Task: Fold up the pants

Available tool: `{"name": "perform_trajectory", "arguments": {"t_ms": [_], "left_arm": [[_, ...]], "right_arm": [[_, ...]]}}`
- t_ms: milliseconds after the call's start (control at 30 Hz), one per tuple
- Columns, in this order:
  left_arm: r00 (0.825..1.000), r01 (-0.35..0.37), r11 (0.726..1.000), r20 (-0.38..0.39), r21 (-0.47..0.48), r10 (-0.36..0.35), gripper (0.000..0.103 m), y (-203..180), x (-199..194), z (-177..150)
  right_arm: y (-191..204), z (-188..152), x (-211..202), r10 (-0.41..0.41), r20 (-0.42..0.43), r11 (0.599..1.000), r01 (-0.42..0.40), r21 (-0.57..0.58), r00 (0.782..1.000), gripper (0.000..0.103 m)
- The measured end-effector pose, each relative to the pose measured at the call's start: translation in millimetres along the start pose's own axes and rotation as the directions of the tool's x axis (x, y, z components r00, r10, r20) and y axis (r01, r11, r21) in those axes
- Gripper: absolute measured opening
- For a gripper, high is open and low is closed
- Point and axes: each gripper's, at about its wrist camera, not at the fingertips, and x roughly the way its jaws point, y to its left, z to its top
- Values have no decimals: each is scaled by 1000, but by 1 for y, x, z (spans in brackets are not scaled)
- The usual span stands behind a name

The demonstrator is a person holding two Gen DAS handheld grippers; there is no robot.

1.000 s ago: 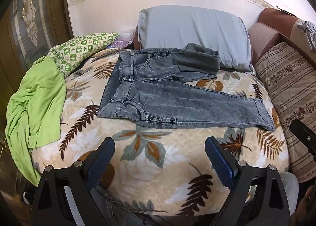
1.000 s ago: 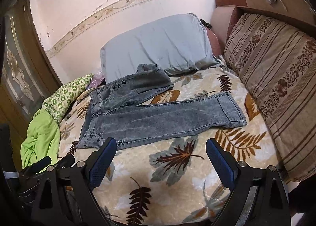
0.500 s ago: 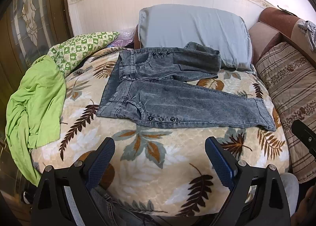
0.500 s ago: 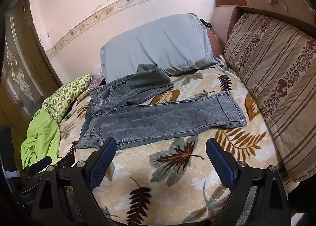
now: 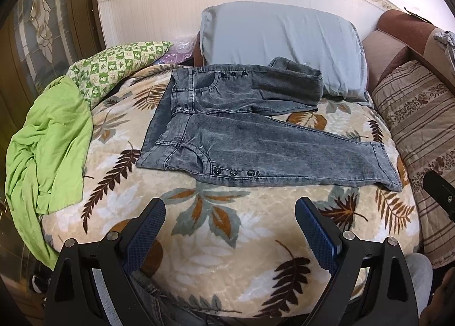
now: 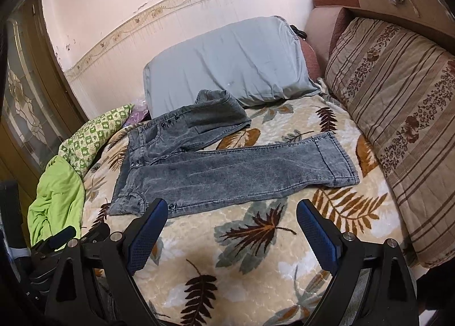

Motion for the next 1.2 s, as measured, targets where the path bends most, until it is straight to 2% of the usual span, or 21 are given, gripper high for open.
{"name": "perform_trajectory", "arguments": {"t_ms": [267,433,667,767,933,1033,1100,1200], "left_arm": [[1000,-7,1000,-8,4,7,93,0,15,7],[1000,-4,1000,-1,8,4,93,1,32,22],[999,34,999,-6,-19,-34,93,7,78,71],[998,66,996,-12,-54,-67,93,14,114,111],[999,46,996,-10,-82,-47,93,18,192,170],[997,58,991,-34,-121,-62,90,20,238,180],[997,71,986,-29,-152,-76,90,27,259,174],[992,87,982,-77,-168,-101,90,34,285,170]], "right_arm": [[2,5,13,6,-16,1000,-6,-13,1000,93],[8,16,27,19,-28,999,-19,-29,999,93],[11,50,65,44,-56,998,-46,-36,997,93],[8,84,98,83,-87,996,-85,-20,993,93],[14,144,161,115,-117,993,-118,-24,987,93],[27,179,215,111,-148,989,-124,-80,983,85],[38,200,255,100,-186,985,-124,-122,977,82],[52,223,305,65,-220,980,-103,-170,973,77]]}}
